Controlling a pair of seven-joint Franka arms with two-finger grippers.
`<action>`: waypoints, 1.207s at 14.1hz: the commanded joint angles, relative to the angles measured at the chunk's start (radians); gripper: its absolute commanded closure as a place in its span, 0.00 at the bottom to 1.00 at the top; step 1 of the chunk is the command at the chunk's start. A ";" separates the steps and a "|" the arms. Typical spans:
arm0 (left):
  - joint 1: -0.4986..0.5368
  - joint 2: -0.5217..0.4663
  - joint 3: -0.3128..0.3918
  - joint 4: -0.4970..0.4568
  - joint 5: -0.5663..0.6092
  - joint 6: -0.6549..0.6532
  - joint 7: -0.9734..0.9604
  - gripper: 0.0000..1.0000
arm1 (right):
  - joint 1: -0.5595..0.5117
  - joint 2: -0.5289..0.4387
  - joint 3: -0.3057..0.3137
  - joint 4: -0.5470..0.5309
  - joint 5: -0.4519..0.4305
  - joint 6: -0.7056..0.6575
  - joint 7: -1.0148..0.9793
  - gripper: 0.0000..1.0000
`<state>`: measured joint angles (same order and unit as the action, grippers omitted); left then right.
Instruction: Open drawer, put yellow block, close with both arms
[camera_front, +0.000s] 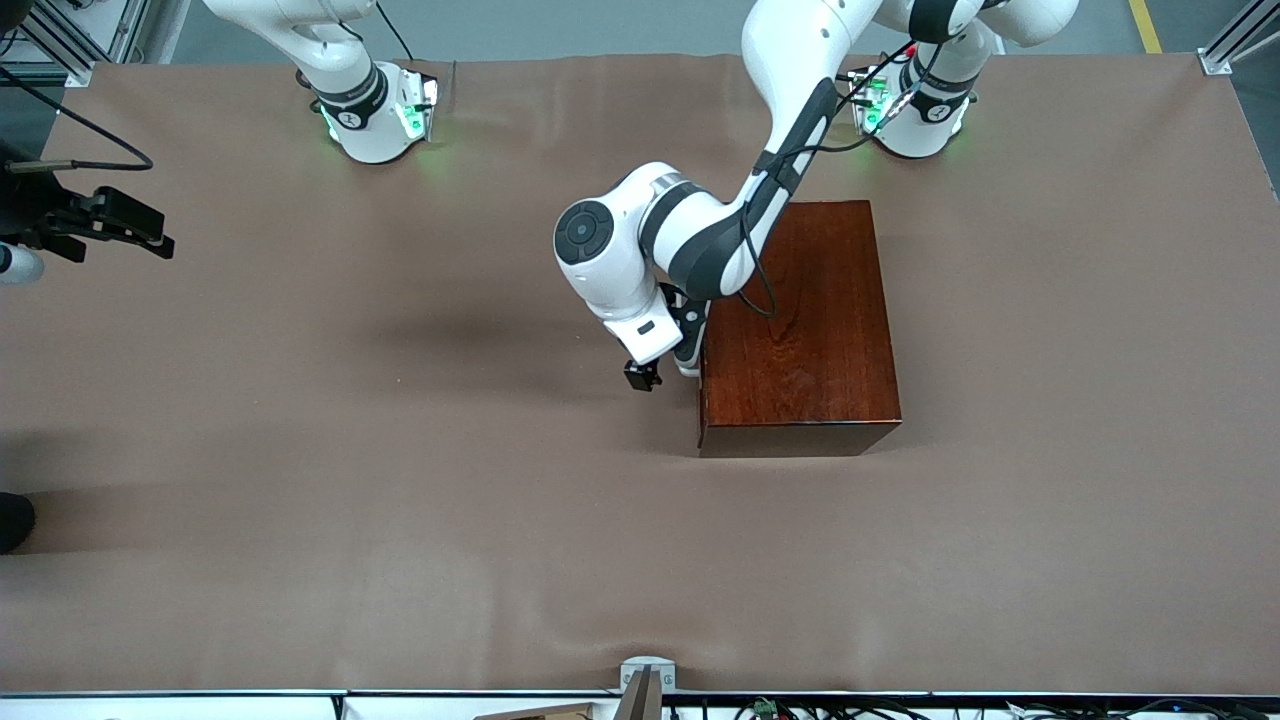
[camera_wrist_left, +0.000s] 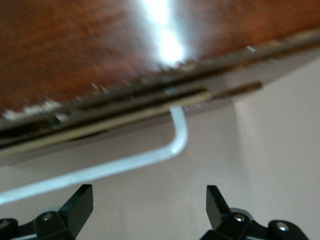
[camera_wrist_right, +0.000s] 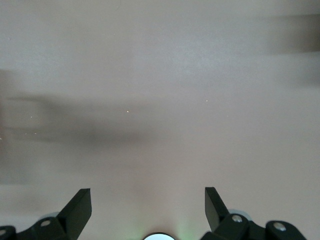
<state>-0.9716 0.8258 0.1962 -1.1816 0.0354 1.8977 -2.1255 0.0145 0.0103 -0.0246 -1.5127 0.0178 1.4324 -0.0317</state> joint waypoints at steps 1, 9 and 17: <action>-0.013 -0.054 -0.015 -0.027 0.026 0.047 0.041 0.00 | -0.018 -0.015 0.012 0.000 -0.012 -0.006 -0.008 0.00; 0.112 -0.420 -0.003 -0.070 0.083 -0.145 0.525 0.00 | -0.016 -0.015 0.012 0.000 -0.009 -0.006 -0.008 0.00; 0.372 -0.640 -0.008 -0.070 0.067 -0.425 1.206 0.00 | -0.018 -0.016 0.011 0.000 -0.009 -0.007 -0.010 0.00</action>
<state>-0.6463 0.2429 0.2047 -1.2138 0.0992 1.5217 -1.0423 0.0142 0.0099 -0.0251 -1.5106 0.0178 1.4317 -0.0317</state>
